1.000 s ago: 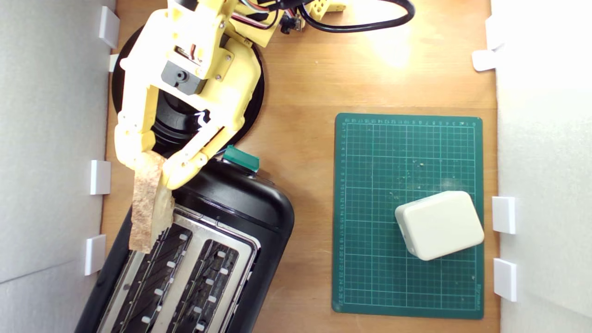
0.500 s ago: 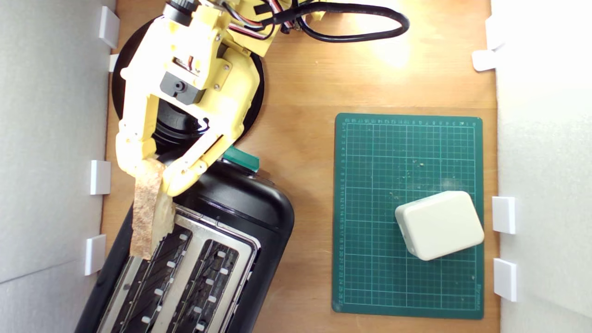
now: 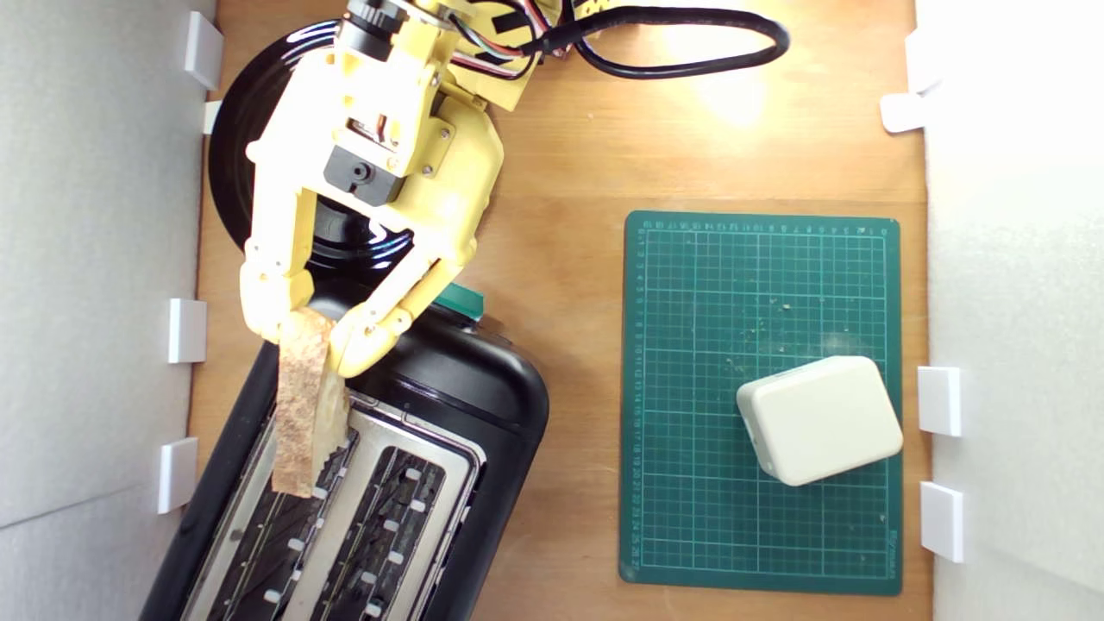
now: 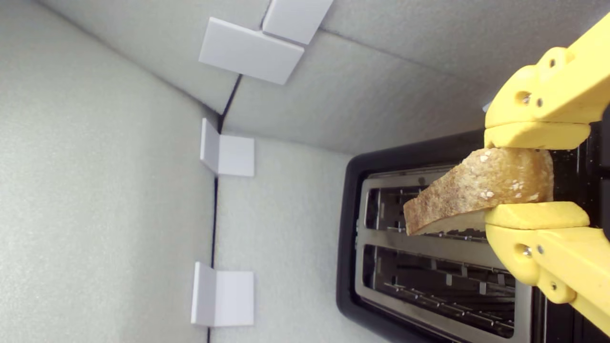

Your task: Pick bread and place in toaster

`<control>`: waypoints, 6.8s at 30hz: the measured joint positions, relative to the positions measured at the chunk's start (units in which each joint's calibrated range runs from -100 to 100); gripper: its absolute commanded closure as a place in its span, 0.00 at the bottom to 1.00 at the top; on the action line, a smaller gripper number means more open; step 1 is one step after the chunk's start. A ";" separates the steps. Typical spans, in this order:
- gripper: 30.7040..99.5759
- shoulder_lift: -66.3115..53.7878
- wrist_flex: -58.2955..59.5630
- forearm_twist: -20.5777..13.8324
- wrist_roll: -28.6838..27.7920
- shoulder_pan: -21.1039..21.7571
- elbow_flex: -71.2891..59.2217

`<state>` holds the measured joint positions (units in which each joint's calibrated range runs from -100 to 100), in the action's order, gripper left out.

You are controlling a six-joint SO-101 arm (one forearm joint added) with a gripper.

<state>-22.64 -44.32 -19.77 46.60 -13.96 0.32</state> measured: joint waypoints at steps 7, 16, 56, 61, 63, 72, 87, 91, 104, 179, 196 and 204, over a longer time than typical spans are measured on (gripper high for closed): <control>0.65 0.25 0.00 0.00 0.00 0.09 0.09; 0.65 1.51 0.00 0.00 0.00 0.09 0.83; 0.65 2.10 0.08 0.27 0.00 -3.11 0.83; 0.65 3.70 0.08 0.27 0.00 -3.11 1.20; 0.65 5.29 0.59 0.27 0.00 -3.11 1.94; 0.65 10.75 0.76 0.36 0.00 -3.11 2.22; 0.64 18.56 0.85 0.36 0.00 -3.11 6.10; 0.64 20.92 0.93 0.36 0.00 -3.11 8.60; 0.59 25.37 0.93 0.36 -1.50 -2.65 10.63; 0.32 -6.30 -0.17 11.55 -12.88 11.81 4.25; 0.49 -24.19 -0.17 11.99 -27.01 24.07 -23.30; 0.59 -34.44 -0.17 12.08 -28.25 27.00 -38.56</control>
<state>-57.08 -44.49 -7.69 18.34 13.04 -38.23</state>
